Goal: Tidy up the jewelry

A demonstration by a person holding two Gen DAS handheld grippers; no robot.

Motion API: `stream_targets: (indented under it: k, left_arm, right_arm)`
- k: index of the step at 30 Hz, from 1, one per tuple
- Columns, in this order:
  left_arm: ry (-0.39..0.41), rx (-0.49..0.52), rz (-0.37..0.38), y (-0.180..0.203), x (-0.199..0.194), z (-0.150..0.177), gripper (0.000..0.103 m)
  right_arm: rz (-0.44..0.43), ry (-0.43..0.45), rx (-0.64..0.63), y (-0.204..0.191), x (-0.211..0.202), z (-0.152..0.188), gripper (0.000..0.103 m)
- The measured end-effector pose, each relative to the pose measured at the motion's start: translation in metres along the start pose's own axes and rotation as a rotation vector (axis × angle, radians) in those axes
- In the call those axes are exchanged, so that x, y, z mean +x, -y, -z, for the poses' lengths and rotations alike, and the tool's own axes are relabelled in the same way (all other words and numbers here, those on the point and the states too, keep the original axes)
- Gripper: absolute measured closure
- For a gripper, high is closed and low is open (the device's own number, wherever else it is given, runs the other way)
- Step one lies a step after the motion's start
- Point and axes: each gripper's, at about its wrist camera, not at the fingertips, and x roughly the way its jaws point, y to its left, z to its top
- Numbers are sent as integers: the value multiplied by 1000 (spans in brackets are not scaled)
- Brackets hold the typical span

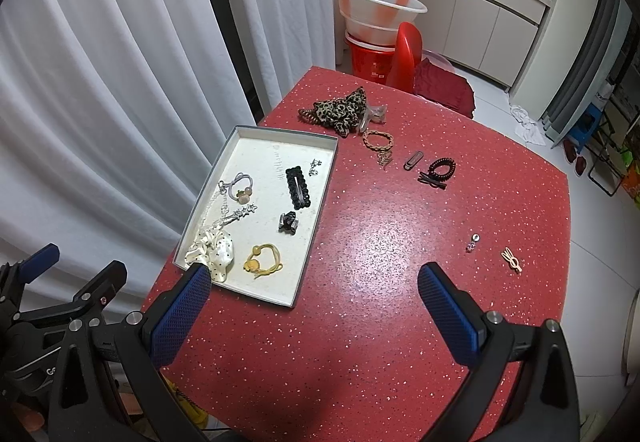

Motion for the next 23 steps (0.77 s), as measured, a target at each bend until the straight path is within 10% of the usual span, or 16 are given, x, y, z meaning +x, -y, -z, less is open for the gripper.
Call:
stream_targets:
  k: [23]
  left_arm:
    - [2, 2, 4, 2, 1, 0, 1]
  right_arm:
    - [-4, -3, -2, -3, 1, 2, 0]
